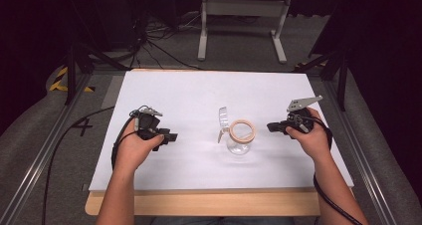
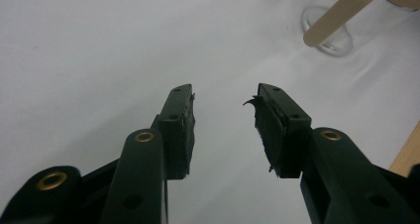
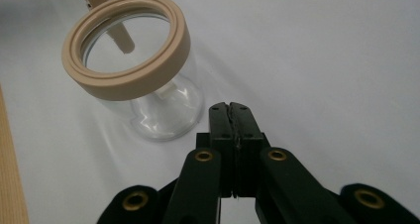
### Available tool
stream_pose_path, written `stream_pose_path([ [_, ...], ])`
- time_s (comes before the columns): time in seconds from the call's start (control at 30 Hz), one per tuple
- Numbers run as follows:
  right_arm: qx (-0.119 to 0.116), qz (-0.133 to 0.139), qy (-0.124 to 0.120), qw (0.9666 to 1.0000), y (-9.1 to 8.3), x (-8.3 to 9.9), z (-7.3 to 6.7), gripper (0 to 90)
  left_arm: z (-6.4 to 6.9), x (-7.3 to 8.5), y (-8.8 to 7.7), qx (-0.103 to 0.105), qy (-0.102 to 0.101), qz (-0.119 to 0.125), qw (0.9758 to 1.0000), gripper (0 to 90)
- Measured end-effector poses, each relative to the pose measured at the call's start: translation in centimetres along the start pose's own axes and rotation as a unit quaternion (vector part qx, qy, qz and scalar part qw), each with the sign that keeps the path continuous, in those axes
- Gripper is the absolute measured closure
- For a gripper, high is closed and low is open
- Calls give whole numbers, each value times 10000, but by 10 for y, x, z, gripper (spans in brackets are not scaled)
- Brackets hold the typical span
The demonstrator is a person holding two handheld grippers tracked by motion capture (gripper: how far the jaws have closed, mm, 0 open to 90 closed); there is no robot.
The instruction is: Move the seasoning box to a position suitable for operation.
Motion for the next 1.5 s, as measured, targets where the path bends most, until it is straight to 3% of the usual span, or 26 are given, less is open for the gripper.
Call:
stream_pose_path([
  [0.07,-9,8,-30,10000,1,0,-1,900,1,-1,-1,-64,99,-60,9999,608],
  [0.13,-41,42,-48,10000,1,-1,-2,900,2,-1,0,-130,133,-87,9998,503],
  [0.23,-149,106,-92,9998,1,-1,-5,900,6,-3,7,-459,380,-134,9981,426],
  [0.27,-149,106,-92,9998,1,-1,-5,900,6,-3,7,-459,380,-134,9981,374],
  [0.33,-145,1,-117,9998,3,-3,-9,900,9,-4,10,-670,456,-116,9966,364],
  [0.4,-58,-63,-186,9998,6,-5,-11,900,11,-5,7,-406,603,-71,9973,425],
  [0.5,-148,-69,-190,9997,10,-8,-12,900,16,-4,2,-32,784,-89,9969,565],
  [0.6,-210,-52,-133,9997,16,-9,-10,900,22,0,-2,159,906,-178,9956,558],
  [0.67,-212,-87,-160,9996,21,-11,-7,900,24,3,-3,86,892,-397,9952,552],
  [0.73,-266,-127,-179,9994,27,-12,-5,900,25,6,-5,10,890,-470,9949,556],
  [0.97,-454,-219,-219,9985,48,-18,2,900,21,17,-12,-126,786,-383,9961,489],
  [1.13,-569,-278,-239,9977,60,-21,5,900,18,23,-16,-152,676,-338,9970,496],
  [1.5,-683,-312,-212,9970,66,-20,7,900,17,25,-16,-177,640,-361,9971,505],
])
Point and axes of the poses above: each handheld gripper's, and its own axes: y roughly forward along the jaws, x roughly out of its underside, z roughly to its right, the point moved 1 cm from there along y, roughly forward along the jaws, and after that the axes turned 7 degrees about -z, right-handed, at the moved point
